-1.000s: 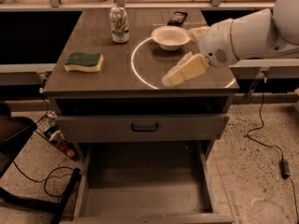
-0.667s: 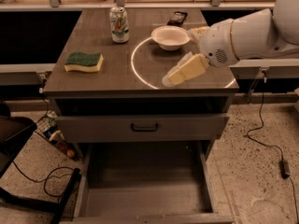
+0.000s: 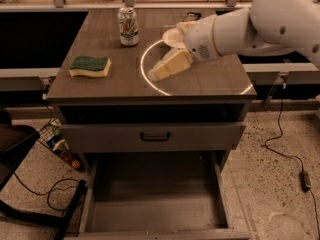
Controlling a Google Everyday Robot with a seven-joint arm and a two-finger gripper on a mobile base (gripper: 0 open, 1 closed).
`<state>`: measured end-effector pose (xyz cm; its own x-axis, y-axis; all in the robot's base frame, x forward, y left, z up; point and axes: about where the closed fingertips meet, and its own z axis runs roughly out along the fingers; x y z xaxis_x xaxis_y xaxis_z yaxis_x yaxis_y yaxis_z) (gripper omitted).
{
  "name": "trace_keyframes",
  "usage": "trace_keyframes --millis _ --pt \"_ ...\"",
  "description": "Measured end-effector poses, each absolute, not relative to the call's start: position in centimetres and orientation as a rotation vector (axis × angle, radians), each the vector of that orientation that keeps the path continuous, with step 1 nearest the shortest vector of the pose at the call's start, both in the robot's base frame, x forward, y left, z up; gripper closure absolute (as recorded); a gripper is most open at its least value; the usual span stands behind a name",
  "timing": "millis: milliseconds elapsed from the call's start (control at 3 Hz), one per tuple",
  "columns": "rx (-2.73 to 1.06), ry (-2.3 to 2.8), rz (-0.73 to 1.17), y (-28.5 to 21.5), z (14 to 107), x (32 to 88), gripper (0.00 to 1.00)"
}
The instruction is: Place sponge into middle drawer
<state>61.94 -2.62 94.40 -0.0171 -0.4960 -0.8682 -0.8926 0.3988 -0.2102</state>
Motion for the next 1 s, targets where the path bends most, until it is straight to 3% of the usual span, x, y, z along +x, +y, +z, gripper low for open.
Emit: trace_keyframes --millis 1000 --pt "-1.314 1.539 0.619 10.7 90.1 70.8 0.00"
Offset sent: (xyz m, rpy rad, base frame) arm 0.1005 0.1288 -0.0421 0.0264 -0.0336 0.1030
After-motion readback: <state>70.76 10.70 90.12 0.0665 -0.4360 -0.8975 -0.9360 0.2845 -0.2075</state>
